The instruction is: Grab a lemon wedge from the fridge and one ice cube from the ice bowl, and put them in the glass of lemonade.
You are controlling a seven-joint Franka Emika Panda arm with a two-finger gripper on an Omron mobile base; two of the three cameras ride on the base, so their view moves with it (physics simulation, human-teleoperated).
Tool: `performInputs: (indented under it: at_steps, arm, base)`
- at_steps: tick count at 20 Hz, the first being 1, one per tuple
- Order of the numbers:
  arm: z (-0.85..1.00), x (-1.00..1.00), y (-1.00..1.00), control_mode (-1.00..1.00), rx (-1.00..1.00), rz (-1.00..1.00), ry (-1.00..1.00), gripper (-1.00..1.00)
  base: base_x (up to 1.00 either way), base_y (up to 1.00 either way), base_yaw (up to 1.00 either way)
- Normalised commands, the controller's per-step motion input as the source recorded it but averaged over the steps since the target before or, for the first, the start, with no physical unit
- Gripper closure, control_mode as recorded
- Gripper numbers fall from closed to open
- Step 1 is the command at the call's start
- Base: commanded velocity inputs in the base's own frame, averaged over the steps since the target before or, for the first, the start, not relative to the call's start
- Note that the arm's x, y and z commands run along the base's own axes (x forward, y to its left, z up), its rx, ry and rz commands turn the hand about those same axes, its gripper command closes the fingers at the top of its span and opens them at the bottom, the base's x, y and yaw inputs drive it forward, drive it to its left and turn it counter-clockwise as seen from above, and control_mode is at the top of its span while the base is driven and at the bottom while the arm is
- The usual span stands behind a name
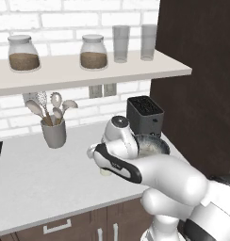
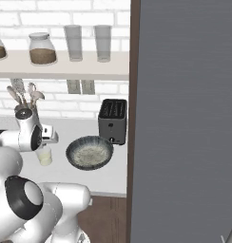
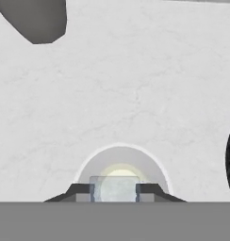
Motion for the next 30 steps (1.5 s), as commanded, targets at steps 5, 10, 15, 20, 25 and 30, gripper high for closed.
performInputs:
  at_steps: [5,10,15,20,25,30]
  arm:
    - [-0.04,0.07,0.05,-1.0,0.0,0.0,0.0,1.0]
    - [-0.23,0.0,-0.02,-1.0,0.0,0.0,0.0,1.0]
    - [0.0,0.0,-0.02,-1.0,0.0,-0.03,0.0,-1.0]
    - [0.0,0.0,0.0,-1.0,0.0,0.0,0.0,-1.0]
    - [0.02,-0.04,0.02,-1.0,0.0,0.0,0.0,-1.0]
    - [0.23,-0.31,-0.04,-1.0,0.04,0.0,-0.1,-1.0]
  base:
    - [0.0,0.0,0.0]
    - [0.0,0.0,0.0]
    - [0.0,0.0,0.0]
    - [0.0,0.0,0.0]
    - [0.0,0.0,0.0]
    - [0.0,0.0,0.0]
